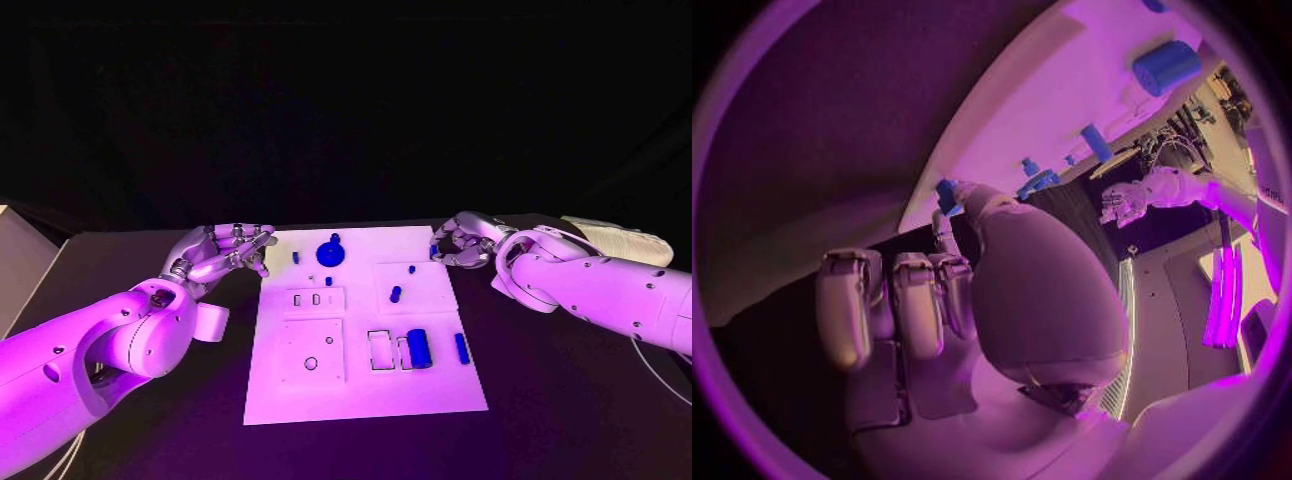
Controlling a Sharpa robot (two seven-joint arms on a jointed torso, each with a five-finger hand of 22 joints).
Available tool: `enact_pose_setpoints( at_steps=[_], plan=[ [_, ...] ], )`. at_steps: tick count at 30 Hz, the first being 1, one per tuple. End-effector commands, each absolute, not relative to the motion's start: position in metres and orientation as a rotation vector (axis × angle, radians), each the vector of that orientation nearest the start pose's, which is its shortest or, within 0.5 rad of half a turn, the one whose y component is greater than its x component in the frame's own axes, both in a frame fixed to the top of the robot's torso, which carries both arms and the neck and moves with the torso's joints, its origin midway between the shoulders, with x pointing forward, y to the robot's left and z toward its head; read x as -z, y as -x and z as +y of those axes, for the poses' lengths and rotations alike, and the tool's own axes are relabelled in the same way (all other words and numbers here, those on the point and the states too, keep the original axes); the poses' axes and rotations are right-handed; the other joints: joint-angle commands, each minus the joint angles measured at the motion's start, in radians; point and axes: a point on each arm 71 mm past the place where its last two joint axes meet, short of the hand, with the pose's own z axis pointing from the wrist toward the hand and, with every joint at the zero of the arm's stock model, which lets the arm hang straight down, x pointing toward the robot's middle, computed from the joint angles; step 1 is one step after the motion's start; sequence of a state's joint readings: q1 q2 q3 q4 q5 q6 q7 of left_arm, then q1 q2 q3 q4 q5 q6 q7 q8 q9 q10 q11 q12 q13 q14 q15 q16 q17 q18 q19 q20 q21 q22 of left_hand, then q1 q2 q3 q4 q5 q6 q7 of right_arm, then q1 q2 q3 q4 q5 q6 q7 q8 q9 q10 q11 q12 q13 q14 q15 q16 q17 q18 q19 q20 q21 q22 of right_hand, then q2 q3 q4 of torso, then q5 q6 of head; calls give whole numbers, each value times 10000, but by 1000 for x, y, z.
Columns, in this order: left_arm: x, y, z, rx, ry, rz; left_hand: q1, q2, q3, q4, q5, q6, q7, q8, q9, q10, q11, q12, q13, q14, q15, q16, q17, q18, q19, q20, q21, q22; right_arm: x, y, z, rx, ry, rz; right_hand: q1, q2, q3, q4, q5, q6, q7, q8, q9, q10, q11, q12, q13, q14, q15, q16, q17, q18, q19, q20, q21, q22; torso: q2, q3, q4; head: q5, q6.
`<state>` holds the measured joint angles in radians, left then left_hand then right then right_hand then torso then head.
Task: Assemble the parts on the task board
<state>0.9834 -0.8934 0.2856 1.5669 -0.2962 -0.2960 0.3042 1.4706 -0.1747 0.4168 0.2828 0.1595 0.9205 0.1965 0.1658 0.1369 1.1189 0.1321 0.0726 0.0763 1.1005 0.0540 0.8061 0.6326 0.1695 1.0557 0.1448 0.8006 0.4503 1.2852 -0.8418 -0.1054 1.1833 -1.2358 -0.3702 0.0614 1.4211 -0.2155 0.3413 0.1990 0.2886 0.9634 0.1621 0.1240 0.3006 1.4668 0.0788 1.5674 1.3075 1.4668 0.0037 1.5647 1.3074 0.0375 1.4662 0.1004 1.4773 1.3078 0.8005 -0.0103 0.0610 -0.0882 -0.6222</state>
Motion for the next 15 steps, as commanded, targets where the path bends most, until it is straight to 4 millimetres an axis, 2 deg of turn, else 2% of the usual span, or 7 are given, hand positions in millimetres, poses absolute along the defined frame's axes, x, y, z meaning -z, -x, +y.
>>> enact_pose_setpoints(
  at_steps=[1, 10, 15],
  plan=[
    [157, -484, 228, 15497, 9477, 13666, -14, -89, 50, -19, -58, -37, 19, -7, 13, 39, -6, 22, 10, -96, 6, 67, 17, 136, -36, -3, 68, 9, 176, -544, -309, -5136, -643, 16168, 10, 94, 19, 25, 36, 59, 5, 39, -7, 1040, 8, 34, 2632, 1040, -52, 61, 2634, -99, 672, -21, 31, 1549, 4, 3, -5, 8, -17],
    [157, -484, 228, 15494, 9480, 13682, -14, -89, 50, -19, -58, -37, 19, -7, 13, 39, -6, 22, 10, -96, 6, 67, 17, 136, -36, -3, 68, 9, 176, -544, -307, -5126, -663, 16146, 28, 85, 44, 14, 31, 94, -12, 58, -6, 1040, -5, 34, 2632, 1040, -74, 61, 2634, -100, 675, -35, 37, 1557, -2, -3, 7, 0, -39],
    [157, -484, 228, 15487, 9483, 13683, -14, -89, 50, -19, -58, -37, 19, -7, 13, 39, -6, 22, 10, -96, 6, 67, 17, 136, -36, -3, 68, 9, 177, -545, -306, -5115, -681, 16115, 77, 182, 240, 0, 53, 329, -115, 205, 21, 1040, -100, 34, 2632, 1040, -148, 61, 2634, -100, 677, -104, 35, 1560, -1, 0, 5, 7, -54]
  ],
)
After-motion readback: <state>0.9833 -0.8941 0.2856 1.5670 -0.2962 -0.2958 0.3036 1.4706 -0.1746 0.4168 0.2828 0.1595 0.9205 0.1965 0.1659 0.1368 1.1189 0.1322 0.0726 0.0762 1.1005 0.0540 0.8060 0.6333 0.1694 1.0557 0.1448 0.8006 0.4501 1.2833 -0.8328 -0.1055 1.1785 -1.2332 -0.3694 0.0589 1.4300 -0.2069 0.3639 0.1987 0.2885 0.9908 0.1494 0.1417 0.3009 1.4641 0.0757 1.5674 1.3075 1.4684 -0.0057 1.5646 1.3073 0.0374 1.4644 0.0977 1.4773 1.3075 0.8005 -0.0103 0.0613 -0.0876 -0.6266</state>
